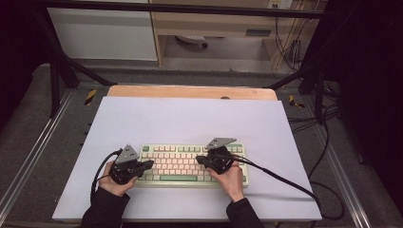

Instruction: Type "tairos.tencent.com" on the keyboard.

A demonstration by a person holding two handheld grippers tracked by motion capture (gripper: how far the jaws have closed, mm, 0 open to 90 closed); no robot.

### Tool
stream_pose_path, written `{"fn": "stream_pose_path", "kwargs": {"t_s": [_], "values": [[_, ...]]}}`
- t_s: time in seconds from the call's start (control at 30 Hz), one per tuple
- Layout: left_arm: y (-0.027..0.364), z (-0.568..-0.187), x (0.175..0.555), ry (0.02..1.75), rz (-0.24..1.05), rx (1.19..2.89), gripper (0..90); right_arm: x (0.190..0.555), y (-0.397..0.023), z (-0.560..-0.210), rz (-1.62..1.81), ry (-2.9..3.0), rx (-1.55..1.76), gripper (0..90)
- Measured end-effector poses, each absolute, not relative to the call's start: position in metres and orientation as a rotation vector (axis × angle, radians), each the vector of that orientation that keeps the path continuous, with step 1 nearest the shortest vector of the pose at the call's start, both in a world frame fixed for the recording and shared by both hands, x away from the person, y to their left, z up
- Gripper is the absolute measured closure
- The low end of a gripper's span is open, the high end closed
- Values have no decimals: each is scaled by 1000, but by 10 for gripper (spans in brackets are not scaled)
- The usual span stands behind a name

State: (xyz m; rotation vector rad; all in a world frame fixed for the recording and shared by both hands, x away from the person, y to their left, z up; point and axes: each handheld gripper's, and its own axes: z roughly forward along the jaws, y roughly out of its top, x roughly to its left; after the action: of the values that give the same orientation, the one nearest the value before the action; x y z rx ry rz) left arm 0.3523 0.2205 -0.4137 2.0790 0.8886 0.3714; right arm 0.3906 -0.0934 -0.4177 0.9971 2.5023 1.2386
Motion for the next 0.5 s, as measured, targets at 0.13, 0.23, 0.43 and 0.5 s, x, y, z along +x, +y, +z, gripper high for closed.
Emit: {"fn": "stream_pose_path", "kwargs": {"t_s": [0.13, 0.23, 0.43, 0.5], "values": [[220, -415, 353, 891, 369, 2082, 898, 393, -90, -420, 1235, 2507, 1005, 900], [220, -415, 353, 891, 370, 2085, 898, 395, -90, -423, 1222, 2512, 1003, 900], [221, -415, 353, 893, 371, 2081, 898, 396, -89, -426, 1213, 2520, 1005, 900], [221, -415, 353, 893, 371, 2081, 897, 396, -88, -427, 1208, 2521, 1007, 900]]}}
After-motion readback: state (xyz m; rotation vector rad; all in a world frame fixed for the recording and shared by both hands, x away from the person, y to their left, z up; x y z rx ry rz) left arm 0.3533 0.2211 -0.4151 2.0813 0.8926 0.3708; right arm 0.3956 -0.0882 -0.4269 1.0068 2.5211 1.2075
